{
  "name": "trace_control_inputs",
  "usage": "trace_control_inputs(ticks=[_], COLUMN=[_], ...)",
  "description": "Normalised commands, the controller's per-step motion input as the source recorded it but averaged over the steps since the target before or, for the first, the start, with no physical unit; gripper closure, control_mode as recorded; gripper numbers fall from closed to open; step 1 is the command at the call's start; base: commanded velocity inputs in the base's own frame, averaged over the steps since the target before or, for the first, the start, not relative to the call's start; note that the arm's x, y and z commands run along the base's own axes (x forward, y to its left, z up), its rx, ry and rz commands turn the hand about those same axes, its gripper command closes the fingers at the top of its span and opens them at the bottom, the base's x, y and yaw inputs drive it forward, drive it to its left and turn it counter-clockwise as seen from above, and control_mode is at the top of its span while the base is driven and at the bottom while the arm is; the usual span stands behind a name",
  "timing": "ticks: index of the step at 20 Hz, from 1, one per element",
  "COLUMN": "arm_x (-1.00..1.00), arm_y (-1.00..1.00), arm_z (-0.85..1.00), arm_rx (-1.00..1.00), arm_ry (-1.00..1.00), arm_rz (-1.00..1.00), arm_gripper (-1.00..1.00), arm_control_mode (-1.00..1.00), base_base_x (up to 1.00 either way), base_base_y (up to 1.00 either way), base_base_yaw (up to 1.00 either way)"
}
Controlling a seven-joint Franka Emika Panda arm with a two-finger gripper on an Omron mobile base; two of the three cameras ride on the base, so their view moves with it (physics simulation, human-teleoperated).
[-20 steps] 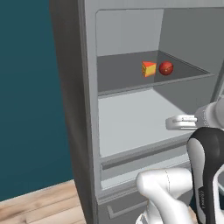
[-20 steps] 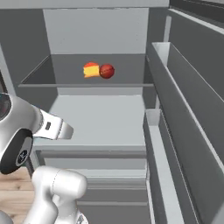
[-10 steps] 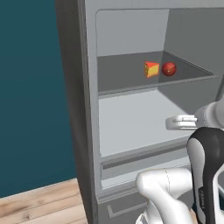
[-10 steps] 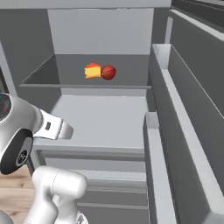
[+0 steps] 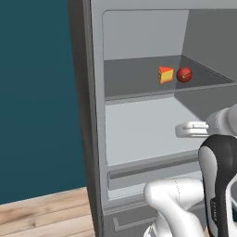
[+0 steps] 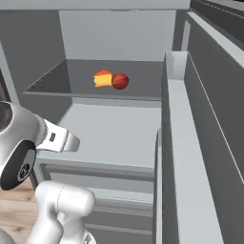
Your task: Take the cheese, steak, and onion from the fridge and place them on the plate on the dining counter to create an appetizer plate.
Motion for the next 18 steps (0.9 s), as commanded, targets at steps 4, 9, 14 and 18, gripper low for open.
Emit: trace_control_inputs(ticks=[4,9,14,18], arm_x=[0.00,0.00,0.00,0.00], arm_y=[0.00,0.00,-0.01,0.00], arm_z=[0.00,0.00,0.03,0.42], arm_rx=[0.00,0.00,0.00,0.00], arm_ry=[0.00,0.00,0.00,0.00], arm_rz=[0.00,0.00,0.00,-0.01], arm_gripper=[-1.00,-1.00,-1.00,-1.00], arm_control_mode=[1.00,1.00,-1.00,-1.00], base_base_x=[0.50,0.05,0.00,0.00], base_base_y=[-0.09,0.00,0.00,0.00], base_base_yaw=[0.08,0.01,0.00,0.00])
